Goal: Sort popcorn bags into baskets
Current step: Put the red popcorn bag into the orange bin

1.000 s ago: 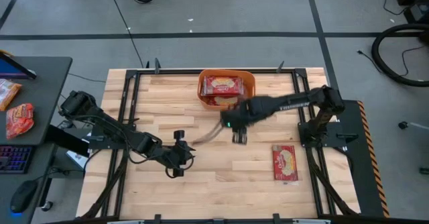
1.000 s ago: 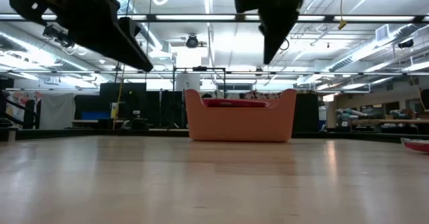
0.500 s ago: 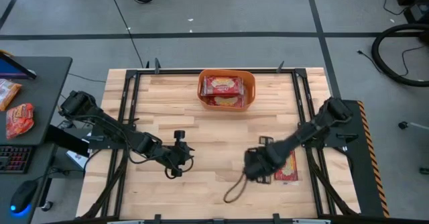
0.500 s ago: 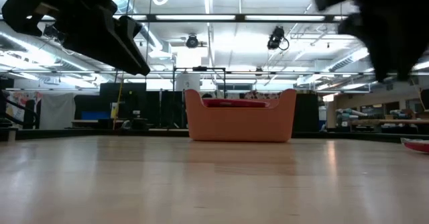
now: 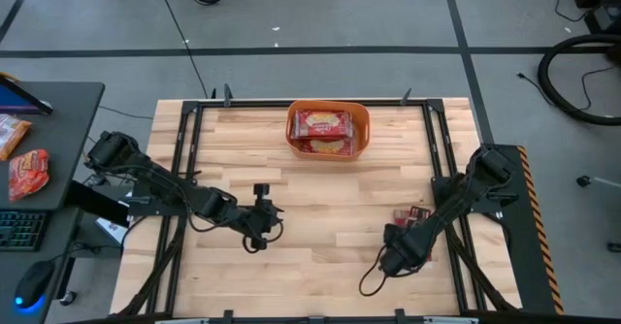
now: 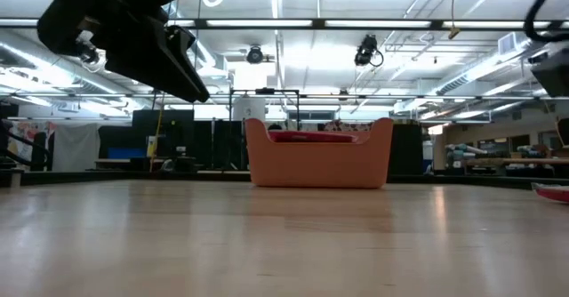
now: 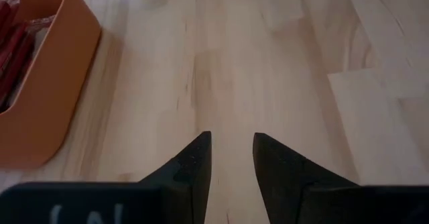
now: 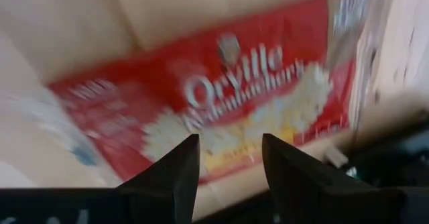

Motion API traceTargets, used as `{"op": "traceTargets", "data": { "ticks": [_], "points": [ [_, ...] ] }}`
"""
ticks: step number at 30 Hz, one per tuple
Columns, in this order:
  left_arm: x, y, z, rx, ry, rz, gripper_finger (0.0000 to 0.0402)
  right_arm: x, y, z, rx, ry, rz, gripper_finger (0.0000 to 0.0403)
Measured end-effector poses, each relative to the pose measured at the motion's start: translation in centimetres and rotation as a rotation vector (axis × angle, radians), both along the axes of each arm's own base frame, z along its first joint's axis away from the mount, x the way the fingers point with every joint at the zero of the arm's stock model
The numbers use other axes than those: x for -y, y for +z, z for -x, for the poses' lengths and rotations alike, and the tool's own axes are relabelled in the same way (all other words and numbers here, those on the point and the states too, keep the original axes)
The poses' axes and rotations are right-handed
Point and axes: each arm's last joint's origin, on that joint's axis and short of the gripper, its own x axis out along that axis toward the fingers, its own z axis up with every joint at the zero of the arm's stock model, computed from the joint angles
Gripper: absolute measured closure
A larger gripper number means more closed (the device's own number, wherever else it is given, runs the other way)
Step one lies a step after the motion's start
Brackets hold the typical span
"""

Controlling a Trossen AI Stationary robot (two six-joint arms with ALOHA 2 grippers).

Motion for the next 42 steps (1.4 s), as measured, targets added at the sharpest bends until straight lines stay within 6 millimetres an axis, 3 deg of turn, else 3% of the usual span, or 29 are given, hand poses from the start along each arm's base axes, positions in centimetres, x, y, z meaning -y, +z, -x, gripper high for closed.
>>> {"op": "traceTargets", "data": {
  "ticks": [7,11,16,22,26,37,42],
  "points": [
    [-0.1,0.0,0.0,0.000,0.008,0.003,0.0285,1.5,-1.6,1.4,-0.114,-0.022,0.020,0.0236],
    [-0.1,0.0,0.0,0.001,0.011,0.008,0.0285,2.1,-2.5,0.9,-0.079,0.008,-0.032,0.0236],
    [0.0,0.1,-0.1,0.018,0.010,0.017,0.0285,2.4,-2.0,-2.2,0.142,0.158,-0.054,0.0237],
    [0.1,0.5,-0.5,0.064,0.001,0.039,0.0285,2.1,1.4,-7.1,0.537,0.350,0.258,0.0237],
    [0.3,0.4,-0.5,0.047,-0.035,0.065,0.0285,1.8,3.3,-8.3,0.572,0.411,0.270,0.0237],
    [1.1,-3.8,-2.9,0.051,-0.023,-0.055,0.0282,1.4,3.5,-8.4,0.606,0.334,0.243,0.0236],
    [1.5,-5.5,-3.7,0.047,-0.033,-0.084,0.0242,1.5,3.1,-8.1,0.604,0.312,0.243,0.0236]
  ]
}}
